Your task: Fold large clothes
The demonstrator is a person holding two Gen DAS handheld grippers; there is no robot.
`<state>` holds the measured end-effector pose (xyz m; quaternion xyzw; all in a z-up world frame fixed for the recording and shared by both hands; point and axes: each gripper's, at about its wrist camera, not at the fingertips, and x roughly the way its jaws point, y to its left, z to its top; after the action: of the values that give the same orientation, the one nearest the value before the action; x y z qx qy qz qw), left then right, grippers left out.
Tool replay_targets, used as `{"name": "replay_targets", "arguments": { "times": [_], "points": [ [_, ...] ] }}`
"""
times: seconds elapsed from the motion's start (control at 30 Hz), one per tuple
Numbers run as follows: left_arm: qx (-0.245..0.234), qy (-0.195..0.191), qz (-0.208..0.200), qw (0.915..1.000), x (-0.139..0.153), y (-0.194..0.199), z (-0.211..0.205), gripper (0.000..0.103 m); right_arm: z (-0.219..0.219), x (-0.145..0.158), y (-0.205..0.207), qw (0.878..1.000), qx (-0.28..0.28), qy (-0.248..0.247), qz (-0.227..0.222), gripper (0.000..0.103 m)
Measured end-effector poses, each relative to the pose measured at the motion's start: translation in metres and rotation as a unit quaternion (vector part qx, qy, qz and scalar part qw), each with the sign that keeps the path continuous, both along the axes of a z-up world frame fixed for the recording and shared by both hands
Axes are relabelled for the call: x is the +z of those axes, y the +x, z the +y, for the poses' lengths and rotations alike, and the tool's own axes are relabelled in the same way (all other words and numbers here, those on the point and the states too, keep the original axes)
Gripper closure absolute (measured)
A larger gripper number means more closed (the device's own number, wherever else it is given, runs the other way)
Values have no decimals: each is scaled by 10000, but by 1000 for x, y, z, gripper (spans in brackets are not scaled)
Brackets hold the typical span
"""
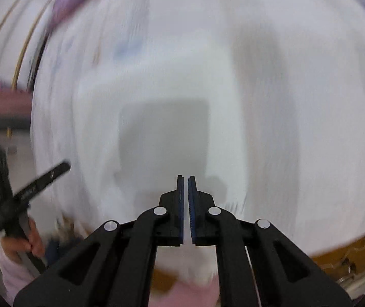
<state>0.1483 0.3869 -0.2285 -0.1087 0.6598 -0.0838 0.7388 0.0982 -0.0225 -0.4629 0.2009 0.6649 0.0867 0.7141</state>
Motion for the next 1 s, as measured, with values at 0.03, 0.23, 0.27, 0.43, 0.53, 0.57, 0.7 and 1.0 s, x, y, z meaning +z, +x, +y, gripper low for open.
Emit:
{"name": "replay_targets", "arguments": {
  "times": [0.03, 0.23, 0.27, 0.43, 0.53, 0.57, 0.7, 1.0],
  "points": [
    [65, -61, -92, 9999, -7, 16, 3, 96, -3, -2, 20, 9998, -121, -92, -127, 98],
    [49, -28, 139, 9999, -89, 82, -25, 98, -3, -63, 102, 9965, -713, -422, 116, 101],
    [189, -137, 213, 9995, -92, 88, -20, 98, -5, -72, 104, 9958, -820, -367, 159, 102],
    [-182, 404, 59, 9990, -46, 73, -19, 97, -15, -47, 86, 9964, -784, -272, 187, 100],
    [-494, 562, 165, 9971, -26, 25, -18, 97, 3, -35, 45, 9988, -304, -298, 253, 98],
    [-548, 673, 377, 9955, -31, 1, -18, 97, 10, -37, 25, 9988, -206, -263, 357, 98],
    [-409, 913, 1306, 9864, -67, -79, 6, 97, 35, -52, -47, 9958, 206, -204, 864, 98],
    [-67, 690, 1250, 9897, -37, -111, 29, 44, 27, -59, -121, 9856, 475, 256, 1600, 72]
  ]
}}
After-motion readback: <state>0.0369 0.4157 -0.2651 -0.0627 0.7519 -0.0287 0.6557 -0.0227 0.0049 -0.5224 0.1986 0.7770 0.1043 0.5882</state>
